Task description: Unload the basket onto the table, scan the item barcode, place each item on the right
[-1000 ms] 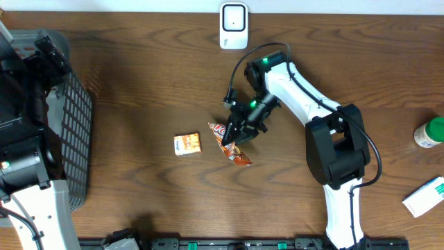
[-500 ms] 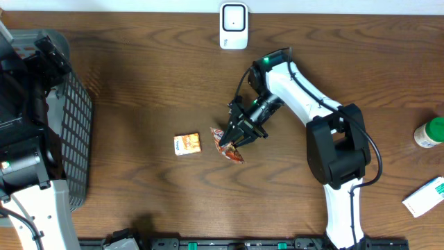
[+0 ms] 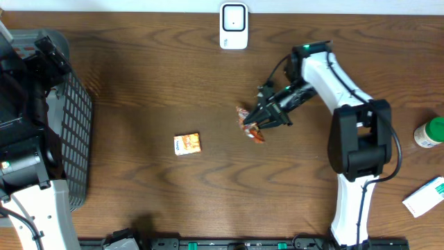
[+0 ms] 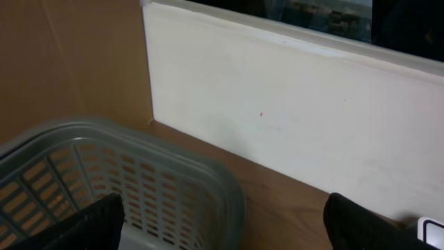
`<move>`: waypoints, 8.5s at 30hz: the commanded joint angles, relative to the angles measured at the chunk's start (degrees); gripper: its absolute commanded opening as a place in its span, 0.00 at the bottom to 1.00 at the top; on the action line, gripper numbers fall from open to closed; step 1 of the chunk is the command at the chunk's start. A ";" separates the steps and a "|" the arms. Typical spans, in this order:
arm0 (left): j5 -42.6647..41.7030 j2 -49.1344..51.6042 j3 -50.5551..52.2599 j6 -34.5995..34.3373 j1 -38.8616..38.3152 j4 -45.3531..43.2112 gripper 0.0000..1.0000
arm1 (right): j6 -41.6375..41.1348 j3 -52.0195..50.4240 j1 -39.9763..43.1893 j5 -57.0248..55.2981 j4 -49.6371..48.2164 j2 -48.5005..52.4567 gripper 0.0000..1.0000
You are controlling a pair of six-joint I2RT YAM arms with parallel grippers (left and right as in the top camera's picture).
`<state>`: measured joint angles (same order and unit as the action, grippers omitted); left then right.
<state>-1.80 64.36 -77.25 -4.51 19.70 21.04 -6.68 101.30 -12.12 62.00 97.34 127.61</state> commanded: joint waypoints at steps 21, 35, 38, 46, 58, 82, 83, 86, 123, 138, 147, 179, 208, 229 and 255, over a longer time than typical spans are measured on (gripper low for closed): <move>-0.55 0.00 -0.22 -0.50 -0.17 -0.09 0.91 | 1.64 0.15 6.58 -6.47 -2.36 0.66 0.01; -0.55 0.00 -0.22 -0.50 -0.17 -0.09 0.90 | 15.61 0.15 6.78 23.69 -17.90 0.66 0.01; -0.55 0.00 -0.20 -0.50 -0.17 -0.09 0.90 | 12.02 0.15 4.48 27.50 -31.85 0.79 0.01; -0.55 0.00 -0.20 -0.52 -0.17 -0.09 0.91 | -4.07 0.15 -3.37 27.50 -48.50 0.98 0.01; -0.55 0.00 -0.22 -0.50 -0.17 -0.09 0.91 | -4.87 0.15 -10.64 27.50 -36.35 0.98 0.01; -0.55 0.00 -0.22 -0.50 -0.17 -0.09 0.91 | 22.56 -0.81 6.38 9.64 0.15 -0.48 0.01; -0.55 0.00 -0.22 -0.50 -0.17 -0.07 0.91 | 22.58 -0.81 7.52 7.52 0.15 -0.48 0.01; -0.55 0.00 -0.22 -0.50 -0.17 -0.09 0.91 | 23.28 -0.83 10.84 2.75 0.17 -0.48 0.01; -0.55 0.00 -0.22 -0.50 -0.17 -0.07 0.91 | 55.08 -1.97 -5.64 -8.17 -2.08 -0.44 0.99; -0.55 0.00 -0.22 -0.50 -0.17 -0.09 0.91 | 14.82 -1.97 -13.53 -48.72 -29.29 -0.44 0.95; -0.55 0.00 -0.22 -0.50 -0.17 -0.09 0.91 | 11.41 -1.95 -19.78 -60.70 -36.81 -0.50 0.88; -0.55 0.00 -0.22 -0.50 -0.17 -0.09 0.91 | 6.86 -1.99 -29.22 -75.21 -39.95 4.37 0.31; -0.55 0.00 -0.22 -0.50 -0.17 -0.09 0.91 | -7.04 4.68 -30.08 -75.06 -26.58 4.85 0.62; -0.55 0.00 -0.22 -0.50 -0.17 -0.09 0.91 | -10.69 2.93 -30.21 -74.99 -25.35 7.17 0.02; -0.55 0.00 -0.22 -0.50 -0.15 -0.07 0.91 | -32.13 4.76 -30.75 -64.52 -17.31 7.06 0.91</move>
<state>-1.80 64.40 -77.28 -4.54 19.70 21.04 -34.26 105.80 -42.30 -6.22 81.43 133.69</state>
